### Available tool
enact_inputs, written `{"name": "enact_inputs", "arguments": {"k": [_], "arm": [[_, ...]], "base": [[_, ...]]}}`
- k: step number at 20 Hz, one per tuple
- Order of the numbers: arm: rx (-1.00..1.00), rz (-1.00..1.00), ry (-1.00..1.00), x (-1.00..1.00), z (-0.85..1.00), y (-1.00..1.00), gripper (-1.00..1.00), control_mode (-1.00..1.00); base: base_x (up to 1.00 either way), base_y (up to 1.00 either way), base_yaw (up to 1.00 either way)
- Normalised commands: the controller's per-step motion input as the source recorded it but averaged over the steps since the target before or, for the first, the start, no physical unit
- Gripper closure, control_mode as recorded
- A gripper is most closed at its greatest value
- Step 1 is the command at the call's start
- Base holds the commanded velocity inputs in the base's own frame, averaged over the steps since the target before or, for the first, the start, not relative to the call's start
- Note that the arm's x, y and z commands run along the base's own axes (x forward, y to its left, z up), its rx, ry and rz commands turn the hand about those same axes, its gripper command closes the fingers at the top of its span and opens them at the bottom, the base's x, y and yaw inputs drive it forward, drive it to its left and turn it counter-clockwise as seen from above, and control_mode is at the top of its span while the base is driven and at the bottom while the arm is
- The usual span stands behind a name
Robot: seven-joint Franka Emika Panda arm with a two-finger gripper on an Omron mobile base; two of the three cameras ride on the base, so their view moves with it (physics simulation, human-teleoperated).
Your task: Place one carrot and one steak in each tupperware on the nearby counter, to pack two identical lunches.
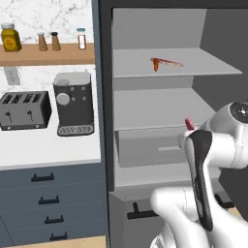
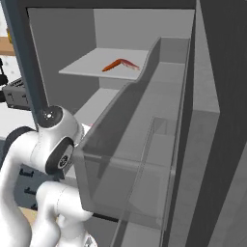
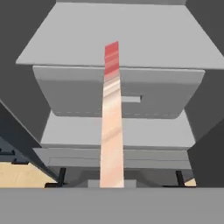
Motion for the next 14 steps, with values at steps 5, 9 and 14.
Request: {"name": "enact_inputs", "arguments": {"k": [5,9,14], "arm": [[-0.11,-0.07,0.06,-0.90,0.04,0.54,1.00,-1.00],[-0.11,-0.07,0.00,-0.29,0.00,0.32,1.00,1.00],[0.00,0.00,0.00,0.00,0.00,0.00,1.00,1.00]], "base": [[0.00,0.00,0.00],[-0.36,0.49,-0.09],[-0.62,1.00,-0.06]]}}
